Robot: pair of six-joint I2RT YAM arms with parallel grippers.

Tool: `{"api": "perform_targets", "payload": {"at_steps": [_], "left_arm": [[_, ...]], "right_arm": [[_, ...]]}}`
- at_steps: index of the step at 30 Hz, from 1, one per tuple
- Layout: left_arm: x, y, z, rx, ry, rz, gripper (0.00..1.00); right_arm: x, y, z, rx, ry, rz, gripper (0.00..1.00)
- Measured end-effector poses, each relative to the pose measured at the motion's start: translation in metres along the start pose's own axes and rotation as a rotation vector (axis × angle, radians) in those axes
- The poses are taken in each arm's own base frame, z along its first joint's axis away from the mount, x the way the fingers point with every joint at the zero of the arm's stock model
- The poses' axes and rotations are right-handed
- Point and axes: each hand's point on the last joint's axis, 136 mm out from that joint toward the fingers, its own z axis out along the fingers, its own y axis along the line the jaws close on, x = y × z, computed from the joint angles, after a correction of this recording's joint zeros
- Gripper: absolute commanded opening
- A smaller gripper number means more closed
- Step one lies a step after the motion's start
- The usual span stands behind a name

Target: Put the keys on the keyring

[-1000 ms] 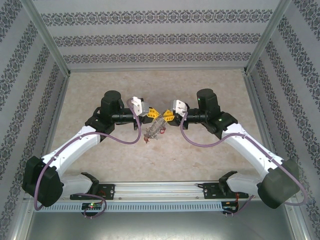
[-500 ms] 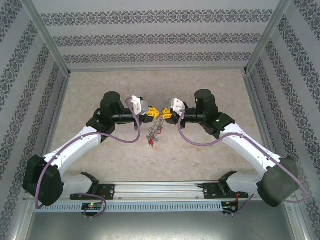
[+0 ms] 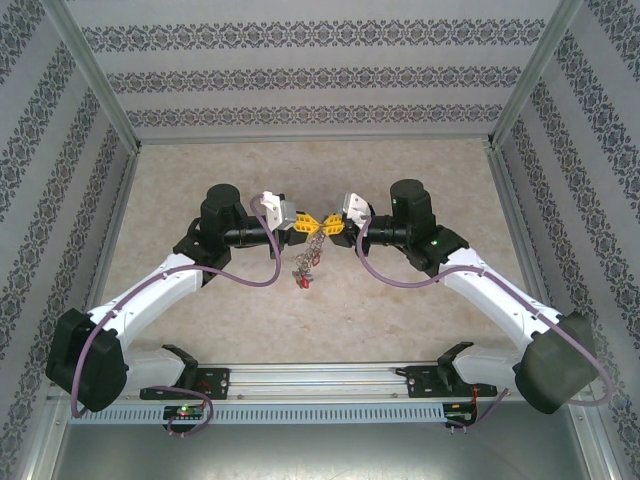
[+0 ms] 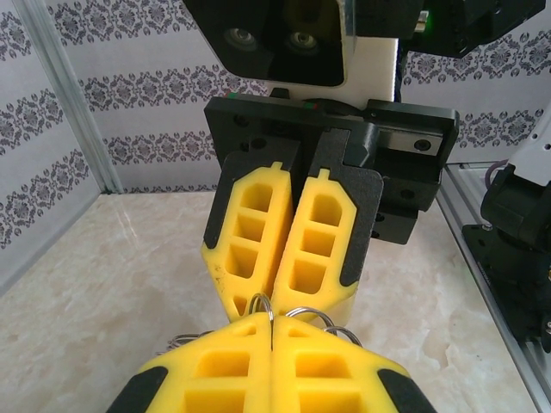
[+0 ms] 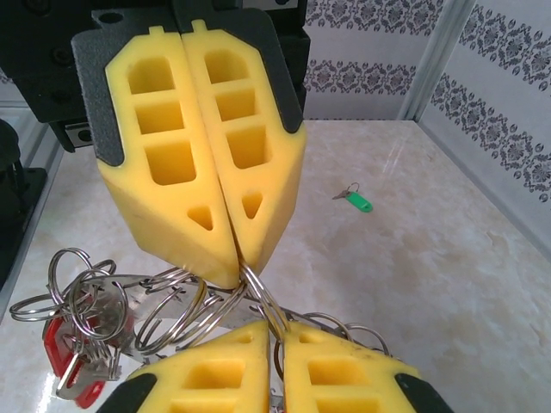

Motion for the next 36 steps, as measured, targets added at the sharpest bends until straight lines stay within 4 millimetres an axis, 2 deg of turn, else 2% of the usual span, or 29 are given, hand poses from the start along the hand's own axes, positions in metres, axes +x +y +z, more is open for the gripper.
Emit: {"api": "perform_targets", "payload": {"at_steps": [3,15,20,24,26,27,28,32,33,36], "left_arm": [[0.0,0.0,0.0,0.0,0.0,0.0,0.0],[0.001,-0.002,0.001,0.016,-0.001,-0.004,0.0],[0.003,-0.004,0.002,0.028,-0.001,-0.008,0.0],[0.003,-0.003,0.003,0.03,-0.003,-0.008,0.0],[0.004,-0.003,0.003,0.03,-0.002,-0.009,0.0],[0.005,-0.003,0.003,0.03,0.001,-0.012,0.03],[0.007,-0.003,0.003,0.031,0.01,-0.017,0.15],[0.017,-0.005,0.003,0.045,0.067,-0.018,0.22],[0.02,-0.004,0.002,0.044,0.079,-0.016,0.3],[0.028,0.001,-0.003,0.034,0.107,-0.032,0.41]], "right_arm": [[0.0,0.0,0.0,0.002,-0.004,0.009,0.18],[-0.004,-0.001,-0.004,-0.02,-0.041,0.009,0.18],[-0.007,0.006,-0.005,-0.066,-0.058,0.012,0.12],[-0.006,0.009,-0.006,-0.084,-0.057,0.023,0.0],[-0.004,0.009,-0.006,-0.085,-0.052,0.019,0.0],[-0.004,0.01,-0.006,-0.086,-0.05,0.013,0.0],[-0.002,0.01,-0.006,-0.085,-0.043,0.011,0.0],[0.015,0.013,-0.006,-0.085,0.023,0.017,0.0],[0.022,0.013,-0.006,-0.082,0.052,0.024,0.0],[0.032,0.011,-0.008,-0.077,0.143,0.048,0.0]]}}
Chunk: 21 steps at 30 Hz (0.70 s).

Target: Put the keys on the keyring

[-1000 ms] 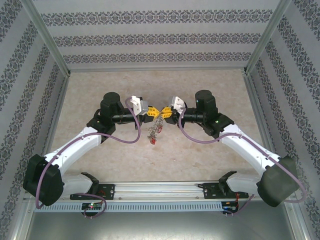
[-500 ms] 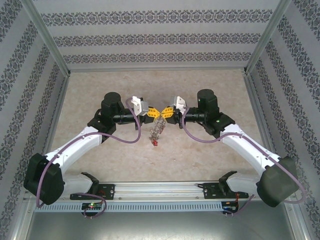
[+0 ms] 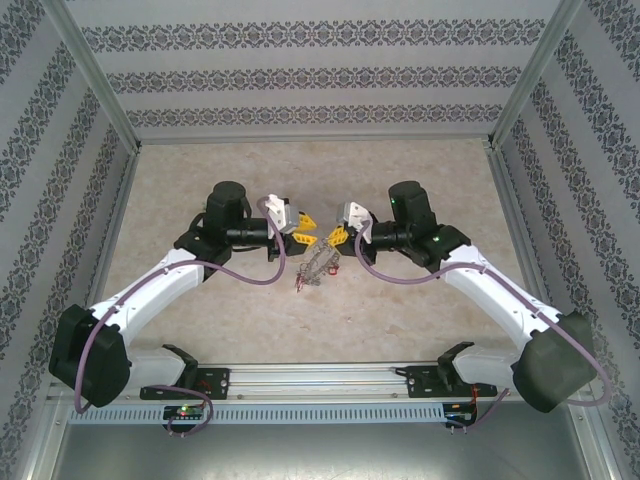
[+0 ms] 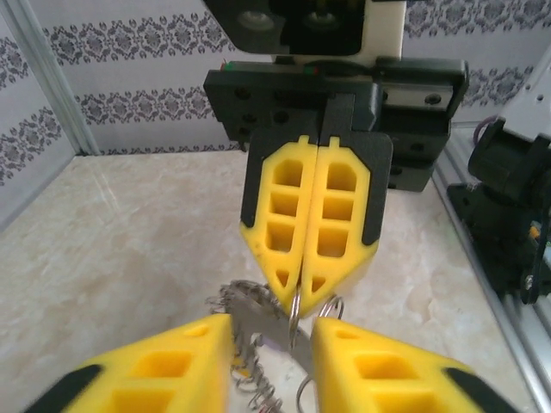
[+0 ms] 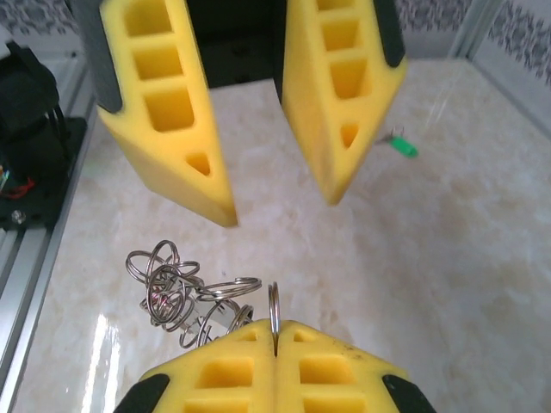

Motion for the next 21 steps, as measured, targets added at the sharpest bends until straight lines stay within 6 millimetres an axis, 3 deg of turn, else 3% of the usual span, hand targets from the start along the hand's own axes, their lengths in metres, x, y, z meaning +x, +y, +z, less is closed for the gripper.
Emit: {"api": "perform_targets", "payload": {"at_steps": [5,10,17,21], "left_arm": [[0.019,0.014,-0.004,-0.027,0.04,-0.064,0.43],[0.038,0.011,-0.001,-0.024,0.057,-0.13,0.47],[0.067,0.016,0.012,-0.023,0.066,-0.225,0.52],[0.074,0.015,0.019,-0.009,0.069,-0.237,0.52]], "right_arm": [[0.003,-0.02,0.001,0.032,0.165,0.087,0.0],[0.011,-0.035,0.003,0.078,0.356,0.279,0.0],[0.05,-0.025,0.004,0.11,0.694,0.633,0.0],[0.064,-0.016,0.002,0.115,0.872,0.759,0.0]]}}
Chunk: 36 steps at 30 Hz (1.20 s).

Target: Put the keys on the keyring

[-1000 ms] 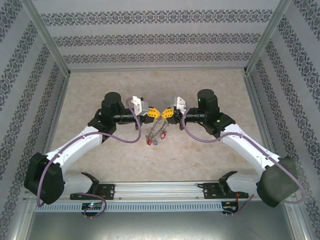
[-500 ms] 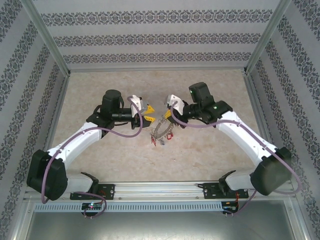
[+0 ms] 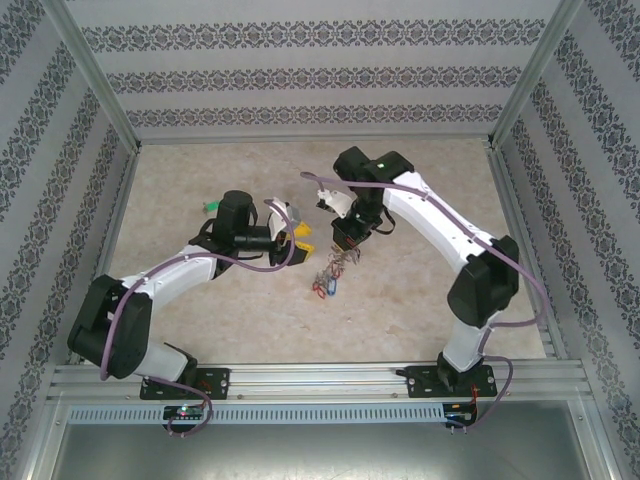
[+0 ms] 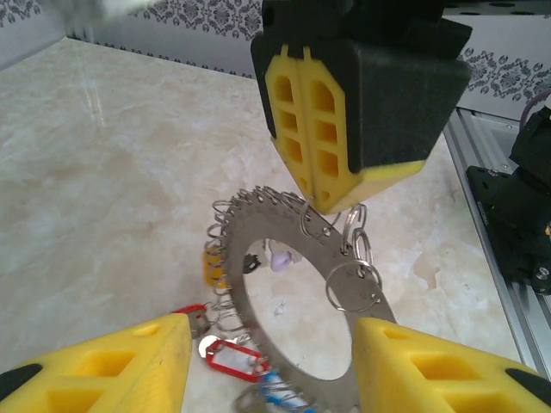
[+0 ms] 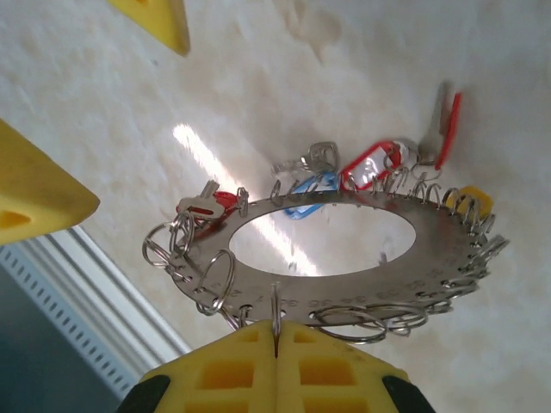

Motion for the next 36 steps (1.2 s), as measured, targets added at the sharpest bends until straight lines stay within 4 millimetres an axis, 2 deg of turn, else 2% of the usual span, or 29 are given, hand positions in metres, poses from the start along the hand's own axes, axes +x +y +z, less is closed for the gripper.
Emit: {"api": "perform_targets", "payload": {"at_steps": [7,14,20,24,30,36], "left_arm": [[0.008,-0.003,0.021,0.042,-0.023,0.02,0.49],[0.034,0.006,0.036,0.052,-0.044,-0.049,0.47],[0.03,0.0,0.042,0.059,-0.083,-0.049,0.47],[0.039,-0.005,0.038,0.036,-0.067,-0.063,0.48],[0.031,-0.041,0.046,0.061,0.0,0.087,0.46],[0.053,-0.03,0.047,-0.009,0.055,0.101,0.45]], "right_arm": [[0.039,0.002,0.01,0.004,0.235,0.101,0.0],[0.053,0.0,0.021,-0.01,0.317,0.09,0.0],[0.061,-0.009,0.027,0.021,0.351,0.03,0.0],[0.072,-0.02,0.031,0.061,0.387,0.007,0.0],[0.076,-0.032,0.048,0.091,0.286,-0.086,0.0],[0.086,-0.046,0.073,0.155,0.123,-0.277,0.0]]}}
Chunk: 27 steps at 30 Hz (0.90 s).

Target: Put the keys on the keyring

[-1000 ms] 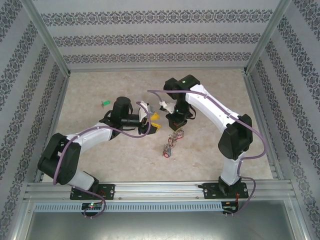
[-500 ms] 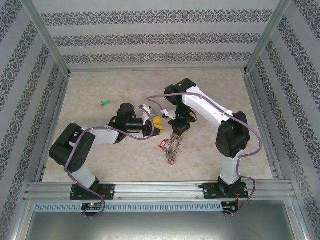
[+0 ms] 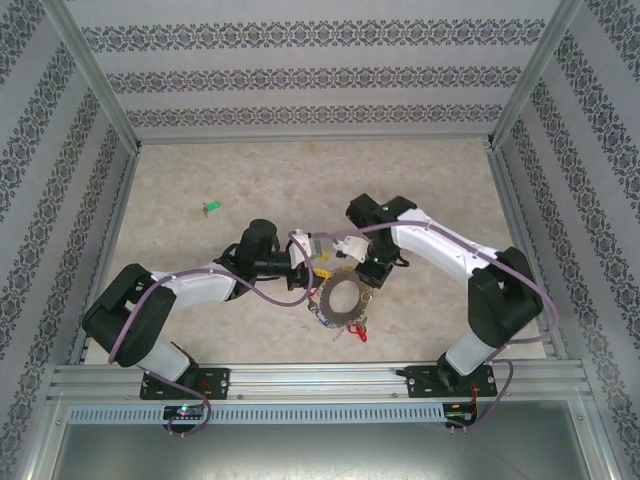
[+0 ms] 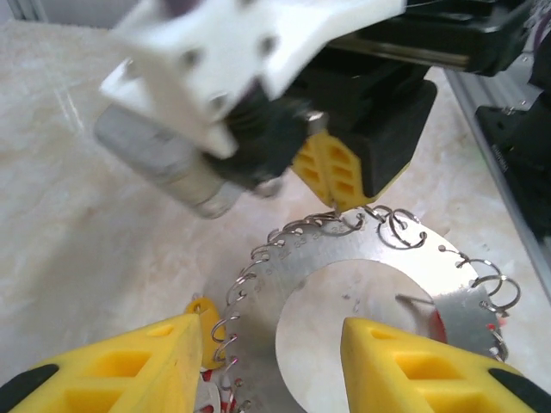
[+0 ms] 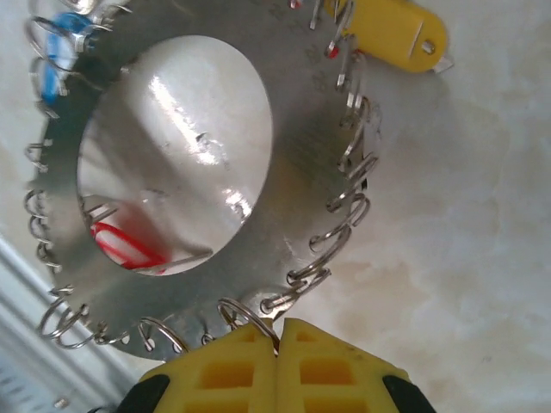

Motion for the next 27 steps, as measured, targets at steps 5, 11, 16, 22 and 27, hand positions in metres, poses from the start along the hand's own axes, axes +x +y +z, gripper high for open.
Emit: {"api": "perform_targets", "payload": {"at_steps": [5,11,16,22,27], "left_arm": [[0.028,0.003,0.008,-0.006,0.074,-0.04,0.44],[0.054,0.01,0.018,-0.002,0.152,-0.045,0.45],[0.054,0.021,0.03,0.02,0.177,-0.025,0.45],[0.059,0.022,0.035,0.043,0.195,-0.026,0.45],[0.055,0.019,0.036,0.071,0.177,-0.028,0.39]], "right_arm": [[0.002,-0.006,0.023,0.065,-0.117,-0.167,0.0],[-0.005,-0.018,0.036,0.119,-0.289,-0.253,0.0],[-0.014,-0.027,0.037,0.159,-0.368,-0.288,0.0],[-0.021,-0.036,0.042,0.187,-0.353,-0.334,0.0],[-0.022,-0.041,0.048,0.183,-0.267,-0.38,0.0]]}}
